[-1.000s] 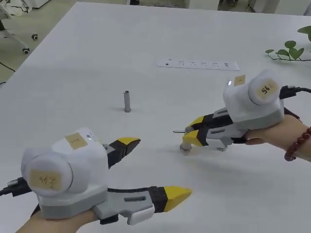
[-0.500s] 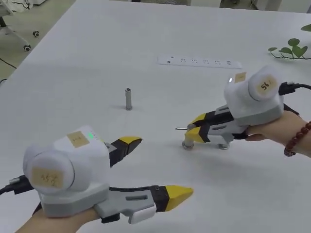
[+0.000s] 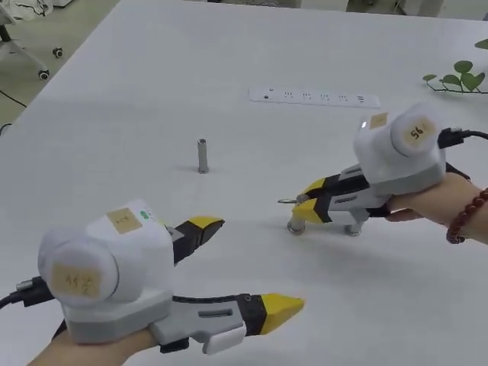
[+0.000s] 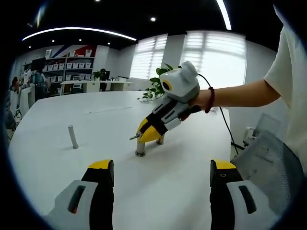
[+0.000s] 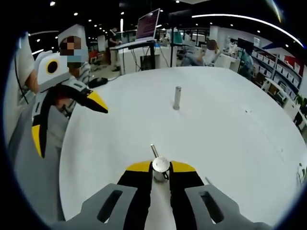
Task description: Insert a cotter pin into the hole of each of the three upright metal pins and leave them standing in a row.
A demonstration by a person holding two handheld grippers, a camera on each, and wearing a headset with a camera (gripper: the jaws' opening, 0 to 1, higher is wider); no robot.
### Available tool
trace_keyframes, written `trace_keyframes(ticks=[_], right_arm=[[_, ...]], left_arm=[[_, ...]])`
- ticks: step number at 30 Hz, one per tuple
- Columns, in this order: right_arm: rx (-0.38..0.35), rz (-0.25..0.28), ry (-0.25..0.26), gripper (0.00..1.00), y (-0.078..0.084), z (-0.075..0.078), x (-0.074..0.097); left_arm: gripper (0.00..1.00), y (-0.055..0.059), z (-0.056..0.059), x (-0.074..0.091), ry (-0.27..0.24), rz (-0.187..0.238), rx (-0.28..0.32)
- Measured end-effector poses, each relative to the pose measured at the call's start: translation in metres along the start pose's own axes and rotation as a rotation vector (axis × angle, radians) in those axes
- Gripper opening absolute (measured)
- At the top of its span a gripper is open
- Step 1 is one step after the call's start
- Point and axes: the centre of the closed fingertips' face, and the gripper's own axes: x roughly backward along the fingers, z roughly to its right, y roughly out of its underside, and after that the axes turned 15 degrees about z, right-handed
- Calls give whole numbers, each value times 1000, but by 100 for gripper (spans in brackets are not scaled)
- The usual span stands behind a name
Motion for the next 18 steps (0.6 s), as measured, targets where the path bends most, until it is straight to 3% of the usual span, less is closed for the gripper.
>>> trace_keyframes(ticks=[18], right_arm=[[19,-17,-9,15,5,2,0]], left_arm=[[82,2,2,-1,5,-9,11]])
